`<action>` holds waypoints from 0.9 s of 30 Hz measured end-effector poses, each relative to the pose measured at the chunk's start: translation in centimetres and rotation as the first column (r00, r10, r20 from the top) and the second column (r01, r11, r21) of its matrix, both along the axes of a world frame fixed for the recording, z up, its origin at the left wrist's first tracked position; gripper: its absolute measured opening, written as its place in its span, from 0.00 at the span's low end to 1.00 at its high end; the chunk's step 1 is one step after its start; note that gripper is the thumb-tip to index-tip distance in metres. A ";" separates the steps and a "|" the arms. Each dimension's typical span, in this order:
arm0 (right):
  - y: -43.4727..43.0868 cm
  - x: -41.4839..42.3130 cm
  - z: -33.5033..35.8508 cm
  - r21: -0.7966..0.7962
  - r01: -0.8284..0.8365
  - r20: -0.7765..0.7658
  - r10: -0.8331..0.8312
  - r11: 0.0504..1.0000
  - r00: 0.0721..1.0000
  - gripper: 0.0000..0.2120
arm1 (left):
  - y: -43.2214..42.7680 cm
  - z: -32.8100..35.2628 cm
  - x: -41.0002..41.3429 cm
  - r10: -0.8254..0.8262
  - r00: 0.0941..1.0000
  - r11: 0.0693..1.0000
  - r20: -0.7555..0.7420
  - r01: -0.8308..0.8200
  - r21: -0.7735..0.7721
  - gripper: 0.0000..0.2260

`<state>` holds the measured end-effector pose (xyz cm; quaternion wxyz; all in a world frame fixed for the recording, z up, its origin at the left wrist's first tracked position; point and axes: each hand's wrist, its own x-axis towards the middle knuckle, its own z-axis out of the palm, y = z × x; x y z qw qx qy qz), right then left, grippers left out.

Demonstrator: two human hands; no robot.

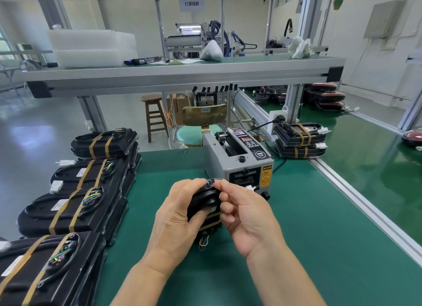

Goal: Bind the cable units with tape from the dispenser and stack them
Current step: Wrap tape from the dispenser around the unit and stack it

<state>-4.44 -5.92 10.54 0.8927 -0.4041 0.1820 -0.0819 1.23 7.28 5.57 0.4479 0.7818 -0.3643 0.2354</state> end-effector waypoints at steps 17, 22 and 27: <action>-0.5 0.1 -1.0 -0.388 0.249 0.151 -0.206 0.887 0.967 0.07 | 0.2 0.1 -0.1 0.012 1.000 0.999 0.014 -0.012 0.036 0.25; -2.4 0.6 -2.2 -0.698 0.403 0.267 -0.306 0.592 0.914 0.10 | 0.4 0.3 -0.1 0.024 1.000 0.998 0.009 -0.025 0.049 0.26; -2.2 0.6 -3.4 -0.894 0.263 0.222 -0.151 0.362 0.963 0.13 | 0.6 0.4 0.0 0.047 0.999 0.992 -0.008 -0.045 0.118 0.30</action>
